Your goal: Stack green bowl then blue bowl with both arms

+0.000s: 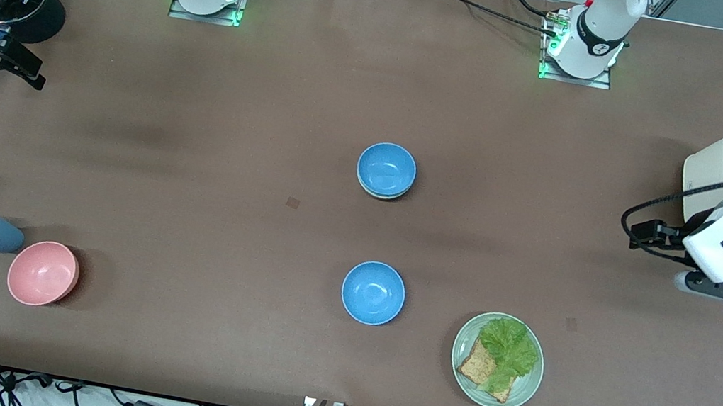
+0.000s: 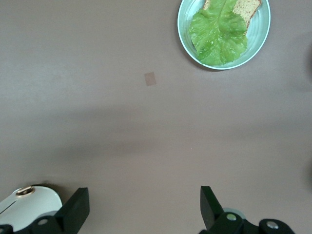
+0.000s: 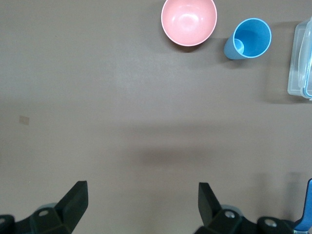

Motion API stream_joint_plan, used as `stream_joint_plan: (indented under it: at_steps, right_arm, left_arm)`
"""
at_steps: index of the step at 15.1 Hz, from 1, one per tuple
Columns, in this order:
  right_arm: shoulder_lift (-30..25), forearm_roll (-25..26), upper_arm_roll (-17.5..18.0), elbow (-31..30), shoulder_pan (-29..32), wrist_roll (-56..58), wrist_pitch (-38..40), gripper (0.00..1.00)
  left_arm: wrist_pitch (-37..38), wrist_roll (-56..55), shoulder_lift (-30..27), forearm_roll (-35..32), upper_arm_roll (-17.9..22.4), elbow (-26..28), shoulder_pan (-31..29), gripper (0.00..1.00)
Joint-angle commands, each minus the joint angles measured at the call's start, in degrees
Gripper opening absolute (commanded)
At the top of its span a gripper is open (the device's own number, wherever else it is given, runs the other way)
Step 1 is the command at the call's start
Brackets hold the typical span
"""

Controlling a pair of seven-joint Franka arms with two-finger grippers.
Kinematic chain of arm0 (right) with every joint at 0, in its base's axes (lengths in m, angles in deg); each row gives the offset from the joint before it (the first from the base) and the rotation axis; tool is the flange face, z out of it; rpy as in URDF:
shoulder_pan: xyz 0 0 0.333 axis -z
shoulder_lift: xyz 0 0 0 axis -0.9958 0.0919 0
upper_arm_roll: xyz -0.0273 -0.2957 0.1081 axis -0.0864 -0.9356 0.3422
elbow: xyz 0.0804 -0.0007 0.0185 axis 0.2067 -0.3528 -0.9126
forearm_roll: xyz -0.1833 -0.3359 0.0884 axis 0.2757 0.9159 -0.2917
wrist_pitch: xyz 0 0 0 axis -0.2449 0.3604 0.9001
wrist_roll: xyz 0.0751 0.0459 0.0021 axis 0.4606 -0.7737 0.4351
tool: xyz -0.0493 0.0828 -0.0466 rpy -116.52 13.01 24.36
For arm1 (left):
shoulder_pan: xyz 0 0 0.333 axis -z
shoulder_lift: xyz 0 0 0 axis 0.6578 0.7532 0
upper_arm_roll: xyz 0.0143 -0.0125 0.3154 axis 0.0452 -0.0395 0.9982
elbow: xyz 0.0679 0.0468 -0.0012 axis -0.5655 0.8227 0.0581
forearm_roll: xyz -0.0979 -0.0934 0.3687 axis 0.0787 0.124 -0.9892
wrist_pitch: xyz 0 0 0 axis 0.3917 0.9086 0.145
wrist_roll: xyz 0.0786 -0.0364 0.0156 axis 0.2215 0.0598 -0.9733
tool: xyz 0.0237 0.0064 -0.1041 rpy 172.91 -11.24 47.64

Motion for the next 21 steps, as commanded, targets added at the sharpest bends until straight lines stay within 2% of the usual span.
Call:
stream_joint_plan:
  at_steps: [1, 2, 4, 7, 21]
  right_arm:
    - [-1.21, 0.77, 0.60, -0.69, 0.35, -0.66, 0.62, 1.00]
    - [-1.21, 0.51, 0.52, -0.69, 0.35, -0.66, 0.70, 1.00]
    - [-1.21, 0.51, 0.61, -0.69, 0.70, -0.66, 0.70, 1.00]
    - [-1.21, 0.51, 1.48, -0.69, 1.40, -0.66, 0.70, 1.00]
    - [-1.04, 0.33, 1.57, -0.69, 0.96, -0.75, 2.02, 1.00]
  left_arm:
    - [0.20, 1.35, -4.70, 5.19, 3.37, 3.58, 0.98, 1.00]
    - [0.29, 1.79, -5.41, 6.18, 5.65, 4.36, 1.33, 1.00]
    - [0.20, 2.15, -6.38, 6.54, 7.34, 5.86, 2.56, 1.00]
    - [2.12, 2.76, -8.05, 6.19, 7.34, 6.13, 3.18, 1.00]
    - [4.51, 4.25, -7.44, 4.08, 6.20, 5.25, 3.97, 1.00]
